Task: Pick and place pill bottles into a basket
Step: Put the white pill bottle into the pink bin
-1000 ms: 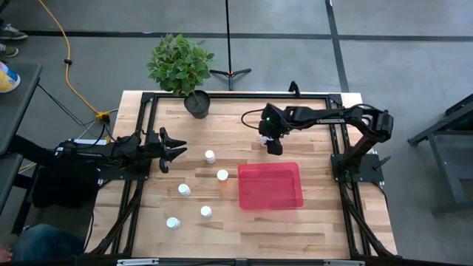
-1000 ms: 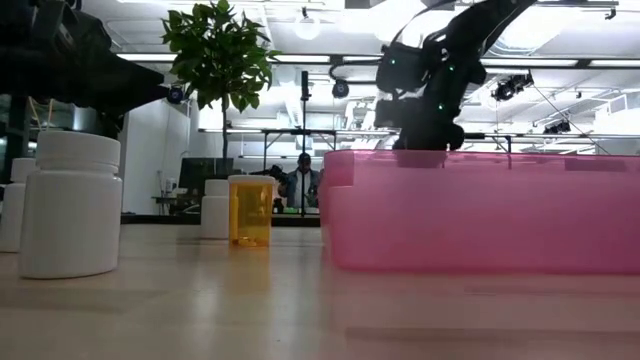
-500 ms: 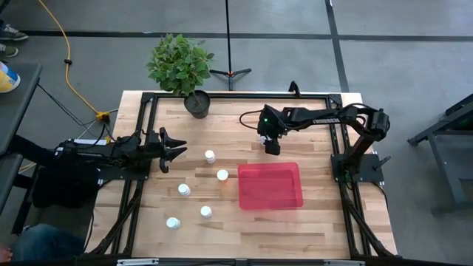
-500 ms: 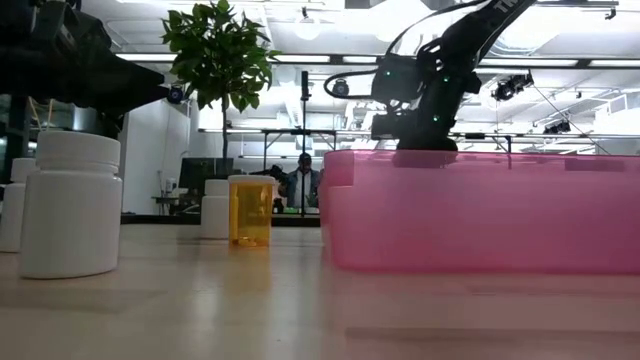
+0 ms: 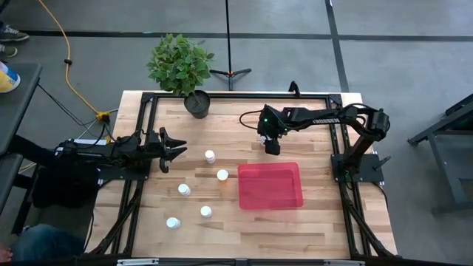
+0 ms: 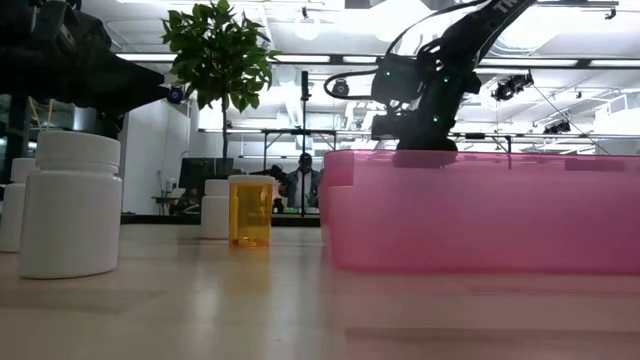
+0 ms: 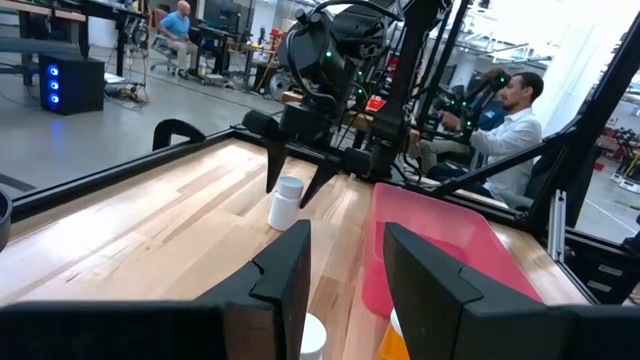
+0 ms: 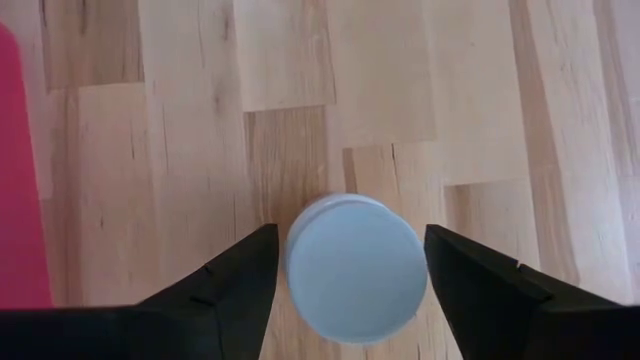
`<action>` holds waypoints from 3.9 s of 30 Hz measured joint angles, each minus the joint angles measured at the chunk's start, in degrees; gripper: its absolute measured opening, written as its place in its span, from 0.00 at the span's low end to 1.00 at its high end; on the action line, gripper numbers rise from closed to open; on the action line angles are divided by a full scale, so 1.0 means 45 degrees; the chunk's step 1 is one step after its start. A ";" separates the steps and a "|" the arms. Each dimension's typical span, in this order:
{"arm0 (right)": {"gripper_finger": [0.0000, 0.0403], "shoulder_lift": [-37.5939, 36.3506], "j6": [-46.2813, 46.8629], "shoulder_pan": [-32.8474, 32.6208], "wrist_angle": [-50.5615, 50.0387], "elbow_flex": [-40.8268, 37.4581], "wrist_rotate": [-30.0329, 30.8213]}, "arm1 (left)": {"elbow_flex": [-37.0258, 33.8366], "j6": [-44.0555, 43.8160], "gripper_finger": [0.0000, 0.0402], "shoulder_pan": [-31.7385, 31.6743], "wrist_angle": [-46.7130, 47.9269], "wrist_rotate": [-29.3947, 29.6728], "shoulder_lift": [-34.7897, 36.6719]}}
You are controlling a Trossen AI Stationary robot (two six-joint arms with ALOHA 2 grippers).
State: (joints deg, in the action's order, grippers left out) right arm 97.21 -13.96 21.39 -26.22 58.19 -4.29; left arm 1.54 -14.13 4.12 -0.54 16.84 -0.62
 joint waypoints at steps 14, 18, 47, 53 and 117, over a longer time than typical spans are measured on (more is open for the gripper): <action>0.43 -0.0005 0.0000 0.0000 0.0010 0.0000 0.0005 | 0.0000 0.0009 0.41 0.0001 -0.0005 0.0029 0.0000; 0.44 -0.0005 0.0326 -0.0005 0.0015 0.0000 0.0355 | 0.0000 0.0009 0.41 0.0001 -0.0005 0.0034 0.0004; 0.41 -0.0039 0.1274 0.0005 -0.1036 0.0645 0.0542 | 0.0000 0.0019 0.41 0.0001 -0.0008 0.0087 0.0005; 0.41 -0.0039 0.1064 0.0005 -0.1649 0.1706 0.0516 | 0.0000 0.0019 0.41 0.0000 -0.0010 0.0087 0.0005; 0.37 -0.0163 0.0726 -0.0778 -0.2953 0.3827 -0.1878 | 0.0000 0.0024 0.41 0.0003 -0.0010 0.0097 0.0005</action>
State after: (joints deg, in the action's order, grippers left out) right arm 96.48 -10.69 17.89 -39.51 75.42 -12.74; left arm 1.54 -14.02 4.13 -0.58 17.28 -0.60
